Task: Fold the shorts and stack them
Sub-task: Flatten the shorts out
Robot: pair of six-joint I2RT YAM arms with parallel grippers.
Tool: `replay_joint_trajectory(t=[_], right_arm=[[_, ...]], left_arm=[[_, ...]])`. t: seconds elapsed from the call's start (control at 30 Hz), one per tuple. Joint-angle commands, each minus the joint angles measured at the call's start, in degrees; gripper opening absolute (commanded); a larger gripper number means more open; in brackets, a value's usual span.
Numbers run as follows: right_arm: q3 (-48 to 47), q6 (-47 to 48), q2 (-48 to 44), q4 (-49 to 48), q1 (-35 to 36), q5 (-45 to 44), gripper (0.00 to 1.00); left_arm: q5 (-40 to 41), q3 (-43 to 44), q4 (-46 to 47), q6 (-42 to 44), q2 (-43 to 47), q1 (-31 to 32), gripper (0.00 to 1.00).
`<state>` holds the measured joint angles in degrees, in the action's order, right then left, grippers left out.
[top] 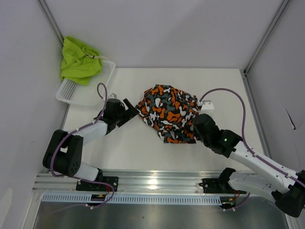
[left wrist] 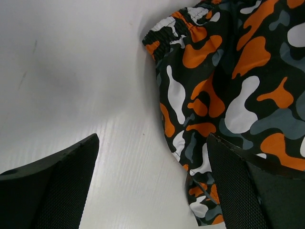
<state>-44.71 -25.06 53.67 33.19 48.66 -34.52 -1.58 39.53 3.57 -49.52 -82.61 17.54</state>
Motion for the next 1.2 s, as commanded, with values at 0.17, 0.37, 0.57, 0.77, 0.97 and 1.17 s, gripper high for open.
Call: replay_joint_trajectory(t=[0.17,0.37,0.57,0.77,0.97,1.17], right_arm=[[-22.77,6.51,8.27,4.67,-4.62,5.34,0.0],[-42.98,9.06,16.44,10.22,-11.83,11.82,0.0],[-64.52,11.87,27.0,18.91,-13.86,12.99,0.0],[-71.31,12.93,32.28,21.13,-16.4,15.09,0.0],[-71.13,12.93,33.17,20.86,-19.66,18.7,0.0],[-71.13,12.93,33.43,20.69,-21.15,20.89,0.0]], left_arm=[[-0.26,-0.94,4.69,1.7,1.83,1.53,0.97],[1.32,-2.18,5.56,3.54,4.65,3.9,0.97],[5.62,-1.91,5.31,11.61,8.69,10.05,0.98],[2.04,-6.12,7.06,19.7,15.1,11.37,0.99],[1.32,-5.87,4.08,26.65,19.59,15.93,0.99],[11.42,-2.97,1.7,34.21,18.02,25.85,0.99]])
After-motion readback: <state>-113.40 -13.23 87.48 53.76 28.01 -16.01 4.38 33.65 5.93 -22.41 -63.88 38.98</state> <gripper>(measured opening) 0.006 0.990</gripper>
